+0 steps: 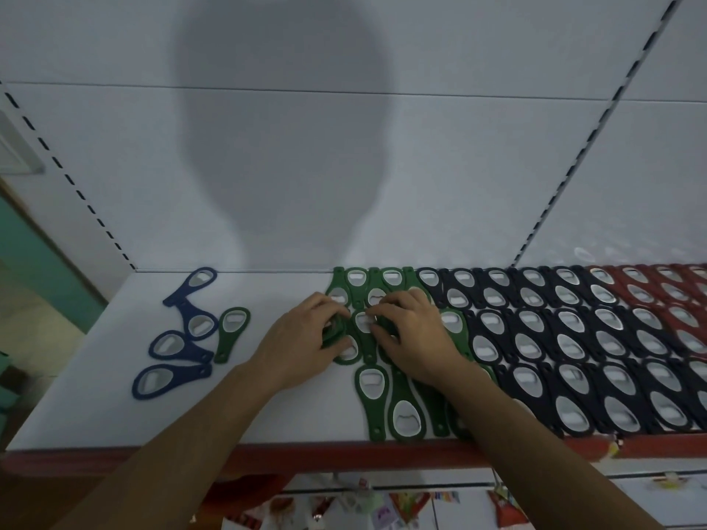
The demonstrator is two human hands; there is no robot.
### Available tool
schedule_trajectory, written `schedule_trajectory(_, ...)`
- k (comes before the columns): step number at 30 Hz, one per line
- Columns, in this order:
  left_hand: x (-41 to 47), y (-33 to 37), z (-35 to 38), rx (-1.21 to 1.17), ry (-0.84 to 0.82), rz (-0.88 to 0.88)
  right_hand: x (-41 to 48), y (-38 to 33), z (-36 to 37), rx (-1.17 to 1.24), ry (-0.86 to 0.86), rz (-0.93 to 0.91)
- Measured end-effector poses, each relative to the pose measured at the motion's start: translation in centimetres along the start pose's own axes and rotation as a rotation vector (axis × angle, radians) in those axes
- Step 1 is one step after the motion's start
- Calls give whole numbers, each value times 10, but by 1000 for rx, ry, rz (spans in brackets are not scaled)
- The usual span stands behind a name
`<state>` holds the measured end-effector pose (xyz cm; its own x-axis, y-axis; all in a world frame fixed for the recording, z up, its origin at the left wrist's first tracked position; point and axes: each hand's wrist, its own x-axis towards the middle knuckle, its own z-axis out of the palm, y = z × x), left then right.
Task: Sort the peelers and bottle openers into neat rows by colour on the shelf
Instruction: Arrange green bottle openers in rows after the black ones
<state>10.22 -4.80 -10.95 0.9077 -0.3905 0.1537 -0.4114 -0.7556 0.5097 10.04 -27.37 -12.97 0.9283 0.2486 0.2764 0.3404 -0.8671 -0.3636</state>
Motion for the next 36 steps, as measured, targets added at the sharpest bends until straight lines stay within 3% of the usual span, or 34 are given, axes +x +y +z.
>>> schedule_trajectory(1,0,2,-3,-196,59,-83,-1,-2,-2,12,11,-1)
schedule_trajectory(3,0,13,-15,-904,168,-302,-1,-10,-9,79,74,-16)
schedule_trajectory(5,-1,26,-28,-1547,173,-468,1,-23,-19,219,138,-47)
schedule_trajectory(7,-2,36,-35,-1720,148,-528,2,-41,-30,409,127,-50)
schedule_trajectory(9,-5,43,-39,-1611,139,-547,5,-55,-32,605,75,16)
schedule_trajectory(12,-11,46,-42,-1240,110,-501,12,-65,-29,797,74,122)
schedule_trajectory(16,-15,48,-50,-1083,2,-414,19,-67,-28,915,46,143)
schedule_trajectory(20,-11,31,-53,-1202,155,-605,10,-61,-32,765,101,133)
schedule_trajectory(22,-11,21,-52,-1277,193,-694,1,-57,-38,758,30,110)
schedule_trajectory(29,-20,2,-29,-1186,-118,-535,-17,-65,-44,787,-95,63)
schedule_trajectory(33,-22,1,-25,-1116,-136,-542,-26,-68,-46,806,-105,69)
schedule_trajectory(36,-20,0,-24,-1111,-145,-558,-32,-69,-42,660,-103,76)
